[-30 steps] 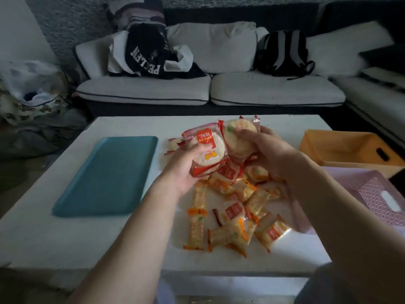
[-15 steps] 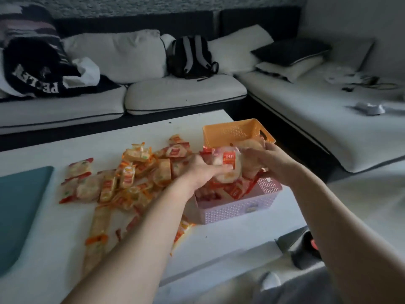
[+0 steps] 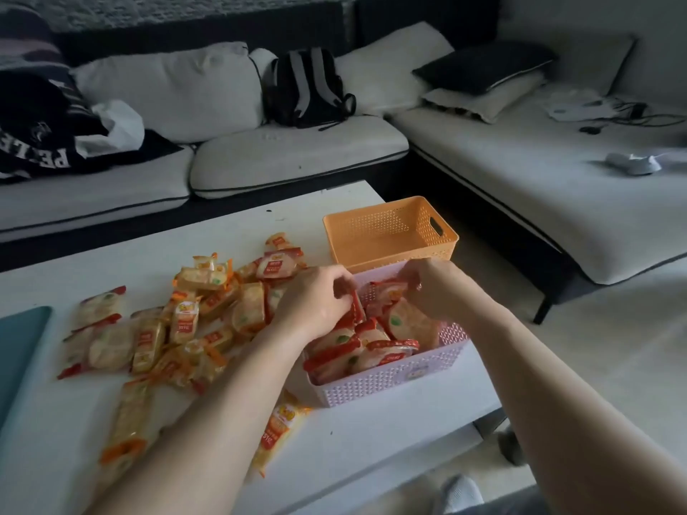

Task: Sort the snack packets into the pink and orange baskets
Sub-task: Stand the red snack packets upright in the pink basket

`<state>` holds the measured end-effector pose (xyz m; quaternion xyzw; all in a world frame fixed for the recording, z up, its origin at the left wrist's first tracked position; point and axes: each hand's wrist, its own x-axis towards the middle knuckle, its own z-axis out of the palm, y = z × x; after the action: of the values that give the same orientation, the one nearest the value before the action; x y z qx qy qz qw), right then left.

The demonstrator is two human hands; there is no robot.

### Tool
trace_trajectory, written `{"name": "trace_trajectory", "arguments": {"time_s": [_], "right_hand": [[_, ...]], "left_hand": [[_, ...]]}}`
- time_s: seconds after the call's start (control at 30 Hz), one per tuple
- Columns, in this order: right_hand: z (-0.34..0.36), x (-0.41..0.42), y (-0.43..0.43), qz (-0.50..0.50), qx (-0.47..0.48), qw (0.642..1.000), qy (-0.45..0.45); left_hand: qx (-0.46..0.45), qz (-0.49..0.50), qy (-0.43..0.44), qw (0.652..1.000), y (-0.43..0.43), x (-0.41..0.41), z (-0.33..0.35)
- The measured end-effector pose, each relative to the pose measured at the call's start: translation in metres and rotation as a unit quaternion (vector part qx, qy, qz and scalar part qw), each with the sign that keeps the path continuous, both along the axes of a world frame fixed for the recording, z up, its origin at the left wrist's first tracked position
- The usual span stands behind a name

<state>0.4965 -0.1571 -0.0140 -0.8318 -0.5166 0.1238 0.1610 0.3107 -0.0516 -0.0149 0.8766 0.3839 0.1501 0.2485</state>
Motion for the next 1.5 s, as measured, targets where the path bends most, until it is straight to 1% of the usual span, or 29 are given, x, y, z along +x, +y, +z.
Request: {"name": "trace_trajectory", "arguments": {"time_s": [0.1, 0.17, 0.23, 0.3, 0.33, 0.4, 0.43, 0.5, 0.57, 0.63, 0.7, 0.8, 0.83, 0.9, 0.97, 1.03, 1.07, 1.1, 1.17, 1.23, 1.3, 1.33, 1.4, 1.5], "right_hand": [[-0.007, -0.001, -0.005, 0.034, -0.069, 0.992, -0.101], [-0.012, -0.003, -0.004, 0.039, -0.091, 0.987, -0.127], [-0.016, -0.002, -0.002, 0.037, -0.115, 0.984, -0.132], [-0.013, 0.001, -0.002, 0.041, -0.132, 0.982, -0.127], [-0.008, 0.004, -0.003, 0.044, -0.132, 0.984, -0.107], [0.004, 0.012, -0.005, 0.043, -0.100, 0.994, -0.025], [0.010, 0.015, -0.006, 0.035, -0.068, 0.997, 0.021], [0.016, 0.018, -0.004, 0.001, 0.008, 0.995, 0.099], [0.014, 0.014, 0.003, -0.021, 0.053, 0.989, 0.139], [0.006, 0.009, 0.011, -0.031, 0.067, 0.985, 0.159], [0.005, 0.005, 0.015, -0.038, 0.103, 0.977, 0.181], [0.007, 0.008, 0.017, -0.024, 0.160, 0.964, 0.213], [0.008, 0.008, 0.016, -0.019, 0.168, 0.956, 0.238], [0.009, 0.007, 0.016, -0.010, 0.174, 0.941, 0.291], [0.008, 0.006, 0.016, 0.012, 0.167, 0.940, 0.299], [0.011, 0.004, 0.018, 0.041, 0.135, 0.960, 0.241], [0.012, 0.002, 0.019, 0.056, 0.109, 0.973, 0.198], [0.012, -0.002, 0.020, 0.064, 0.086, 0.979, 0.172], [0.008, -0.011, 0.021, 0.075, 0.051, 0.980, 0.177], [-0.002, -0.017, 0.023, 0.104, 0.002, 0.977, 0.187], [-0.014, -0.014, 0.026, 0.120, -0.026, 0.982, 0.143], [-0.018, -0.011, 0.027, 0.104, -0.029, 0.988, 0.113], [-0.026, -0.004, 0.027, 0.067, -0.024, 0.995, 0.069], [-0.036, -0.006, 0.022, 0.088, -0.060, 0.994, 0.031]], "left_hand": [[0.040, -0.037, 0.052, 0.997, 0.003, 0.014, -0.001], [0.062, -0.050, 0.070, 0.994, 0.006, 0.021, -0.001], [0.075, -0.054, 0.099, 0.991, 0.009, 0.025, 0.000], [0.077, -0.055, 0.138, 0.986, 0.011, 0.024, 0.000], [0.074, -0.056, 0.154, 0.984, 0.013, 0.023, 0.000], [0.068, -0.060, 0.159, 0.983, 0.017, 0.019, 0.000], [0.061, -0.059, 0.145, 0.986, 0.020, 0.016, -0.002], [0.024, -0.046, 0.079, 0.996, 0.022, 0.013, -0.005], [-0.028, -0.033, -0.002, 0.999, 0.022, 0.014, -0.007], [-0.112, -0.020, -0.069, 0.991, 0.019, 0.017, -0.008], [-0.191, -0.008, -0.099, 0.977, 0.018, 0.019, -0.009], [-0.221, 0.000, -0.110, 0.969, 0.023, 0.015, -0.012], [-0.216, -0.001, -0.118, 0.969, 0.024, 0.013, -0.011], [-0.169, -0.009, -0.143, 0.975, 0.026, 0.010, -0.009], [-0.113, -0.009, -0.183, 0.977, 0.026, 0.008, -0.005], [-0.072, -0.012, -0.204, 0.976, 0.026, 0.009, -0.001], [-0.054, -0.019, -0.204, 0.977, 0.027, 0.012, 0.001], [-0.039, -0.030, -0.202, 0.978, 0.026, 0.015, 0.003], [0.008, -0.058, -0.173, 0.983, 0.025, 0.019, 0.005], [0.067, -0.095, -0.117, 0.986, 0.025, 0.020, 0.005], [0.105, -0.123, -0.063, 0.985, 0.025, 0.018, 0.003], [0.122, -0.130, -0.044, 0.983, 0.026, 0.016, 0.002], [0.149, -0.144, -0.025, 0.978, 0.029, 0.014, -0.001], [0.175, -0.157, -0.020, 0.972, 0.030, 0.013, -0.003]]}}
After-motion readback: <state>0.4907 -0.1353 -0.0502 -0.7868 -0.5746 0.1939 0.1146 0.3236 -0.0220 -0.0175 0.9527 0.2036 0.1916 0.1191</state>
